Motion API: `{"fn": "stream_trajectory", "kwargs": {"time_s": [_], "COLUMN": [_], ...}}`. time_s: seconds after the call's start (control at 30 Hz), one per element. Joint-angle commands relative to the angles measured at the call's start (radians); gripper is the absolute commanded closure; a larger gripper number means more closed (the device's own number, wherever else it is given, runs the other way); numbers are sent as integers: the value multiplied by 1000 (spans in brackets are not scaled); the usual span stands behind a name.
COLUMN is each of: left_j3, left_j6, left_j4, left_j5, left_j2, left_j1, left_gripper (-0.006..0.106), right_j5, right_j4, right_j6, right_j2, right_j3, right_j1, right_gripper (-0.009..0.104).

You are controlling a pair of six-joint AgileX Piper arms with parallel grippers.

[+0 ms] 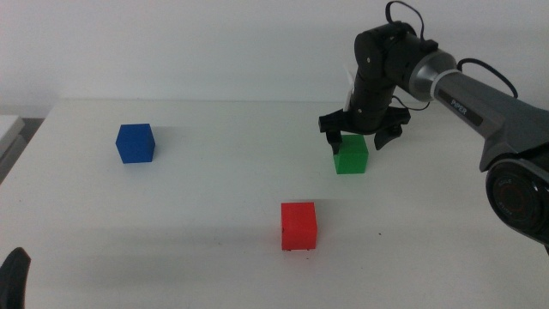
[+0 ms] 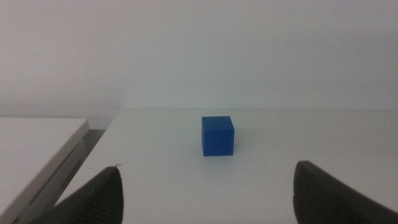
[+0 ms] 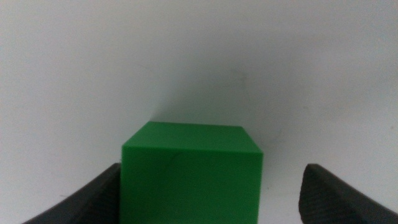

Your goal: Stack red cubes first, then green, then blue cubes in a specific spot.

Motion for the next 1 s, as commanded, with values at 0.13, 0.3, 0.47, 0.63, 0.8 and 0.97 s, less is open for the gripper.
{"fn": "stream_trajectory", "kwargs": {"time_s": [0.13,0.3,0.47,0.63,0.8,0.97], "left_j3": [-1,-1,-1,-1,-1,-1], "left_j6": [-14,-14,-14,-14,-14,-14], "left_j4": [2,2,2,2,2,2], "left_j5": [-12,-12,-12,-12,-12,-12], "left_j2": [-3,-3,-3,-3,-3,-3], "left_j1": [0,0,0,0,0,0], "left_gripper": [7,7,7,7,7,7], "right_j5": [0,0,0,0,0,0], "right_j4": [-11,-15,-13,-17,-115,-232], "right_j6": [-20,-20,-87,-56,171,395], "right_j2": [19,21,-16,-226,-452,-517], "right_j3": [3,3,1,109,406,511], "right_j1": [2,2,11,61,176,335], "right_gripper": [24,47,97,97,97,95]}}
